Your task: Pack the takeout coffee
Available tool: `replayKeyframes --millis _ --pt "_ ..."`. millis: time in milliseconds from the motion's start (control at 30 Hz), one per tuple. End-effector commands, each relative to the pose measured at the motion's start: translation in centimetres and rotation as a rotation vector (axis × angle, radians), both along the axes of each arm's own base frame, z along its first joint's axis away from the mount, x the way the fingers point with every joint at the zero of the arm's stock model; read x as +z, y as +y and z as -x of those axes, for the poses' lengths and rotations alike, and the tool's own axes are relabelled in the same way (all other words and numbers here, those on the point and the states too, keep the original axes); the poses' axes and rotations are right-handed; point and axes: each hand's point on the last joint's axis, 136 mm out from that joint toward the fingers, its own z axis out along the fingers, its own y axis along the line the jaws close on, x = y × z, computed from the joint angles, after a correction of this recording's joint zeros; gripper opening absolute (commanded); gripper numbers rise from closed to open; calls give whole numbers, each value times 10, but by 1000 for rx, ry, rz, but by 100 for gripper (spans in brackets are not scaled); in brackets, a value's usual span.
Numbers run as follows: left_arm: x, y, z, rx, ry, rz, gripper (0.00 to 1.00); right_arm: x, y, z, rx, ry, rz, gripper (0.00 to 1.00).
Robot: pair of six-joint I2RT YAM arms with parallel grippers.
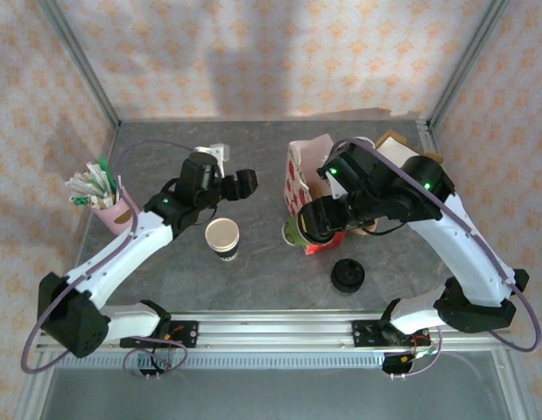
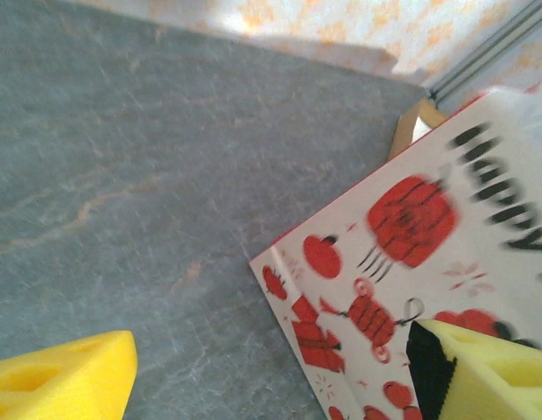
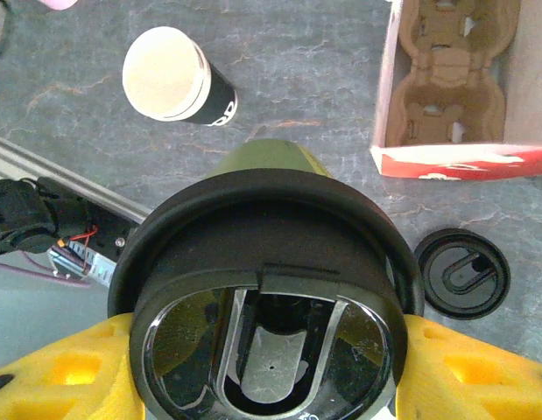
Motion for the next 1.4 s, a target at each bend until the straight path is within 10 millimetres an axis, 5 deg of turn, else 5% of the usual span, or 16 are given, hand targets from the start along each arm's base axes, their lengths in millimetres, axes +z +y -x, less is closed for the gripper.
replayKeyframes --millis 0,333,733,1000,1367 --pt "13 -14 -4 -25 -10 110 82 12 -12 0 -36 -43 4 54" --pt "31 -1 -1 7 -46 77 82 7 -11 6 -8 -9 17 54" --pt "28 25 -27 71 -18 49 82 80 -31 -23 -139 -240 -67 56" --pt "18 25 -77 83 37 51 83 69 -52 -52 -282 -208 0 56" --pt "-3 -7 -164 17 108 90 82 18 -54 -82 -333 -60 153 56"
